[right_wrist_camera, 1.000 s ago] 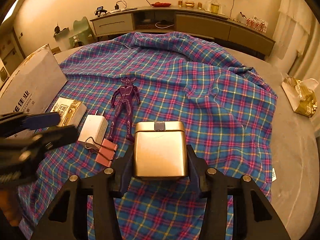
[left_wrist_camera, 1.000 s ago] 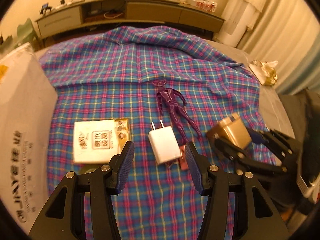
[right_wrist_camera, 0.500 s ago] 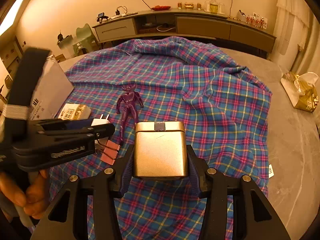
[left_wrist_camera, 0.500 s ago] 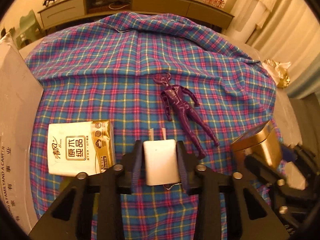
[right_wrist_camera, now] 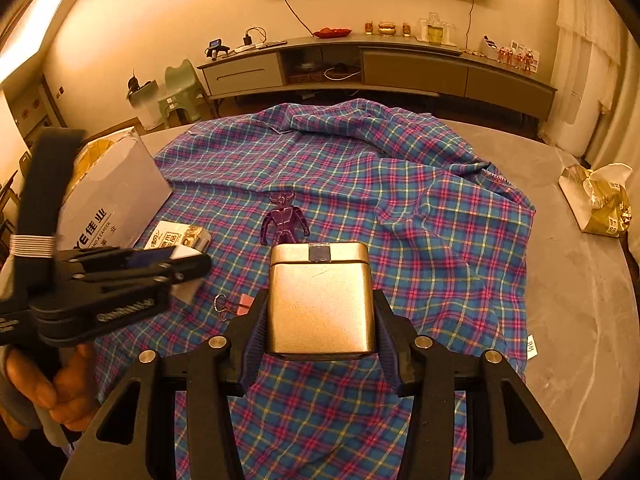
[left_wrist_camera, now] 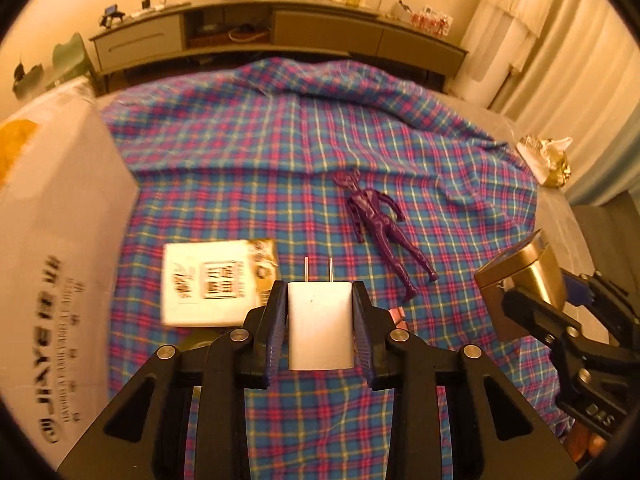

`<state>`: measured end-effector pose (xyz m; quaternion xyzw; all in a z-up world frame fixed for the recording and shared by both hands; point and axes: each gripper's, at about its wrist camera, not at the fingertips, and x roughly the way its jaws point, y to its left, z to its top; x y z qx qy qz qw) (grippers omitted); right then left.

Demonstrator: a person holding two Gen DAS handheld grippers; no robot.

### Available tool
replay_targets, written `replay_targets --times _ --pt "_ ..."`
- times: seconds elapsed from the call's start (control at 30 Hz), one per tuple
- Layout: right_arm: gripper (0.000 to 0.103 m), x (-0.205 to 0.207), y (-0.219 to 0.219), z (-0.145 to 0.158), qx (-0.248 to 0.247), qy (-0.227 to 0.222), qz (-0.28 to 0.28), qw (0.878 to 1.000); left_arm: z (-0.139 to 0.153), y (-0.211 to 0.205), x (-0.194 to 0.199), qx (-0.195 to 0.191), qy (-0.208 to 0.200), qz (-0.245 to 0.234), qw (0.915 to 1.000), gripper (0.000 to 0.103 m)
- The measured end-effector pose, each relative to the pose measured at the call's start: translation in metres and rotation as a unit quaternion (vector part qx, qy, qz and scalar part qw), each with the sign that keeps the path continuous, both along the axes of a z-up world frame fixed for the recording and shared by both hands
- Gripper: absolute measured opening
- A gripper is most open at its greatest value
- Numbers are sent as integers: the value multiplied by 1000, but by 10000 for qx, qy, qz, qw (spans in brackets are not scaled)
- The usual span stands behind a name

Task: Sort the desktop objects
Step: 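Grasp the gold tin box with the right gripper while the left grasps the white charger, then carry the gold tin in the right gripper to the bin while the left carries the charger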

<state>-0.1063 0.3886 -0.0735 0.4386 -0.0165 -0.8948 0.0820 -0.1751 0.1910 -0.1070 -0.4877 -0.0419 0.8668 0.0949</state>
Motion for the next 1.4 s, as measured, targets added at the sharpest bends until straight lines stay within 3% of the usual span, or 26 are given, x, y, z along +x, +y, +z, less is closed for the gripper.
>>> replay_targets --times 0.63,1.4 --pt "50 29 -49 34 -80 336 396 9986 67 -48 73 175 694 -100 9974 32" --pt "50 61 -162 81 267 810 1130 9899 100 -148 116 509 1209 99 9913 32"
